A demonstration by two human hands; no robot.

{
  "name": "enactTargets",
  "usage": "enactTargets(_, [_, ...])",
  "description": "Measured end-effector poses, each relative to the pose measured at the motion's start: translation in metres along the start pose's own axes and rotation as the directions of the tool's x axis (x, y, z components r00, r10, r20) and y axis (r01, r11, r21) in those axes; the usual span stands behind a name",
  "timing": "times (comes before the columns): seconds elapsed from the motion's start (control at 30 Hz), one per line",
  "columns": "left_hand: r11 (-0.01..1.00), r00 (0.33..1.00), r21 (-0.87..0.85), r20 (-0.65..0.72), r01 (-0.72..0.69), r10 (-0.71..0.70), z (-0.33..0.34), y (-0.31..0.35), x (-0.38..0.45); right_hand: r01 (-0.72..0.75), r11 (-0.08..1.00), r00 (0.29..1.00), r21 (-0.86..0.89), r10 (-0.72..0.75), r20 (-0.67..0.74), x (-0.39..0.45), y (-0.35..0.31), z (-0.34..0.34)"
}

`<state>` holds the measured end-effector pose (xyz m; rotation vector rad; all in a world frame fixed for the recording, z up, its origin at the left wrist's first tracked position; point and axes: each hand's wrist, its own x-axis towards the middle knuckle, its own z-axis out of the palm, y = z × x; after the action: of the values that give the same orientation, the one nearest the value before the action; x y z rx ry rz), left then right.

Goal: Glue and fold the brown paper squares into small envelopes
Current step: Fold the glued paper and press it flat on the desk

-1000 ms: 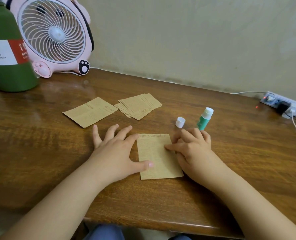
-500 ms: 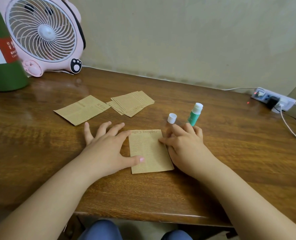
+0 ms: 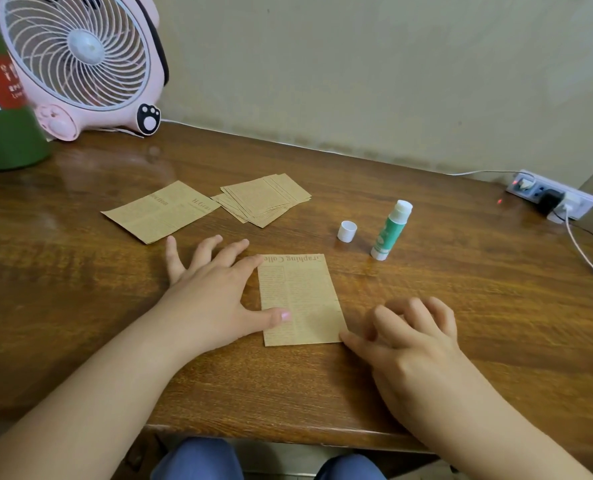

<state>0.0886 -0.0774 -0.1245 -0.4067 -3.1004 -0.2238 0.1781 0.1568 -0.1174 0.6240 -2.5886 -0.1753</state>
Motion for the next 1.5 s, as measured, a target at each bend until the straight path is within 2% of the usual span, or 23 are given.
enactTargets(0.13, [1.0,1.0,0.003,0.007,0.001,-0.001,-0.001,0.001,0.0,0.013,0.999,0.999,0.05,-0.015,0.034,0.0,0.001,-0.008])
enactTargets(0.27, [1.0,1.0,0.003,0.011,0.0,0.0,-0.002,0.001,0.0,-0.097,0.976,0.992,0.197,0.079,0.097,0.012,0.002,-0.014])
enactTargets(0.37, [1.0,1.0,-0.004,0.008,0.003,-0.003,-0.002,0.001,-0.001,-0.084,0.975,0.996,0.204,0.075,0.051,0.022,0.002,-0.012])
enactTargets(0.47, [1.0,1.0,-0.018,0.015,0.006,-0.006,-0.002,0.002,0.0,-0.206,0.936,0.974,0.285,0.224,-0.032,0.03,0.013,-0.022])
enactTargets(0.53, [1.0,1.0,-0.026,0.02,0.003,-0.003,-0.002,0.002,0.001,-0.25,0.913,0.964,0.322,0.264,0.0,0.033,0.021,-0.023])
enactTargets(0.67, [0.999,1.0,-0.039,0.024,0.0,0.001,-0.001,0.0,0.002,-0.139,0.934,0.97,0.33,0.061,0.236,0.041,0.012,0.0])
enactTargets(0.73, [0.999,1.0,-0.04,0.029,0.0,0.002,-0.002,0.001,0.001,-0.142,0.947,0.947,0.287,0.046,0.317,0.047,0.008,0.011])
enactTargets(0.97, [0.999,1.0,-0.054,0.028,0.001,0.001,-0.001,-0.001,0.001,-0.2,0.97,0.916,0.136,0.135,0.379,0.088,0.02,0.025])
enactTargets(1.33, [0.999,0.999,-0.035,0.043,0.0,0.001,-0.003,0.0,0.001,-0.098,0.981,0.924,0.169,0.027,0.381,0.042,0.025,0.002])
enactTargets(1.4, [1.0,0.999,-0.03,0.044,-0.001,0.003,-0.003,0.001,0.001,-0.175,0.956,0.918,0.237,0.071,0.391,0.047,0.028,-0.005])
enactTargets(1.5, [1.0,0.999,-0.03,0.045,0.002,-0.001,-0.003,0.001,0.001,-0.295,0.889,0.926,0.349,0.176,0.333,0.056,0.022,-0.006])
